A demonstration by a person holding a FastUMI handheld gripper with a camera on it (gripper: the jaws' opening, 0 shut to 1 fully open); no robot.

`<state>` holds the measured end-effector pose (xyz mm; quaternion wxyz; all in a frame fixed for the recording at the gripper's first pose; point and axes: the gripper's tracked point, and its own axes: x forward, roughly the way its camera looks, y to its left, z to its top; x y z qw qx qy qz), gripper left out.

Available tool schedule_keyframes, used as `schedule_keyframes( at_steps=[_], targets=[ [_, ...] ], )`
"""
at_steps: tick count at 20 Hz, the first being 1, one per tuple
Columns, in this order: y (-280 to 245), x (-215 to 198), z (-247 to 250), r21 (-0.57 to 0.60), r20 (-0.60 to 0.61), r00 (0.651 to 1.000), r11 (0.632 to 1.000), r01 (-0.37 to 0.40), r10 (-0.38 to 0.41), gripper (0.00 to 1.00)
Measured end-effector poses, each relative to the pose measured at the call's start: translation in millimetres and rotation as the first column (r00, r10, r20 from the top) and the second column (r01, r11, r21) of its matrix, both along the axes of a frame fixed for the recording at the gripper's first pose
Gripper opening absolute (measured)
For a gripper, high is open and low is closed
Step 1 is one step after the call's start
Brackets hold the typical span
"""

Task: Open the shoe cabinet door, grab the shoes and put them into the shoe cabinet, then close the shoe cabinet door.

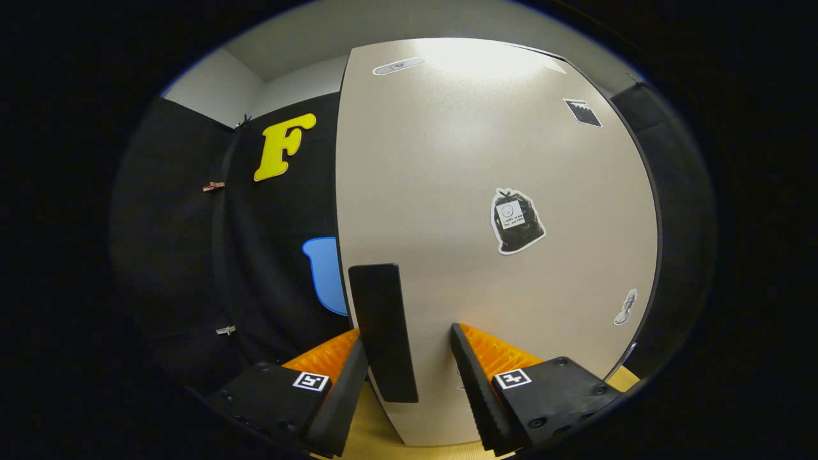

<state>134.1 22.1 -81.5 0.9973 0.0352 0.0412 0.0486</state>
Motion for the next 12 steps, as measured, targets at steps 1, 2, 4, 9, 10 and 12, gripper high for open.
schedule_keyframes(
  at_steps=[1, 2, 4, 9, 10, 12],
  targets=[
    [-0.2, 0.9, -0.9, -0.001, -0.001, 1.000, 1.000, 0.001, -0.001, 0.79],
    [-0.1, 1.3, -1.8, -0.001, -0.003, 1.000, 1.000, 0.002, -0.002, 0.79],
    [-0.6, 4.1, -3.0, -0.001, -0.004, 1.000, 1.000, 0.004, -0.004, 0.79],
    [-0.9, 7.8, -4.5, -0.004, -0.010, 1.000, 1.000, 0.007, -0.007, 0.78],
    [-0.7, 8.0, -4.8, -0.003, -0.011, 1.000, 1.000, 0.007, -0.007, 0.78],
    [-0.6, 8.7, -5.3, 0.000, -0.013, 1.000, 1.000, 0.008, -0.008, 0.78]
  ],
)
